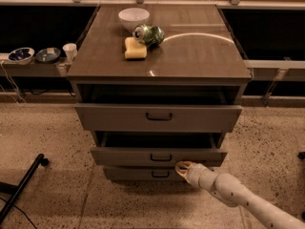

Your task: Close middle drawer

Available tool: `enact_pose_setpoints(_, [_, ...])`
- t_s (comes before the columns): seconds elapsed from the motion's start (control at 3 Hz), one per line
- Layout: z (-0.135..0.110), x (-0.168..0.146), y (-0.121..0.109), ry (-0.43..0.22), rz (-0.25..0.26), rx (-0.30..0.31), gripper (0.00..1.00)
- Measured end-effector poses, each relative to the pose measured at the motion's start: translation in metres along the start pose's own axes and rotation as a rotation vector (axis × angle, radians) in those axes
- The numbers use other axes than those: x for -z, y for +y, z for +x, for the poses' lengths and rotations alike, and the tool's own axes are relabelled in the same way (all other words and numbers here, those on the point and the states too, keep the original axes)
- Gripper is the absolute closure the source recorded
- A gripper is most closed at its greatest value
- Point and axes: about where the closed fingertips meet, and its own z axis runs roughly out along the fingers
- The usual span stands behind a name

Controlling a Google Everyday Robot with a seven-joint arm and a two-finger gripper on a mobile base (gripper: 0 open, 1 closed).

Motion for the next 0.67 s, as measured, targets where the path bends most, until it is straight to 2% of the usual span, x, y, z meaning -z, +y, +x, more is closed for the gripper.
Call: enact_pose_setpoints(0.67, [-0.022,-0.021,-0.034,-0.074,0.076,0.015,1.00])
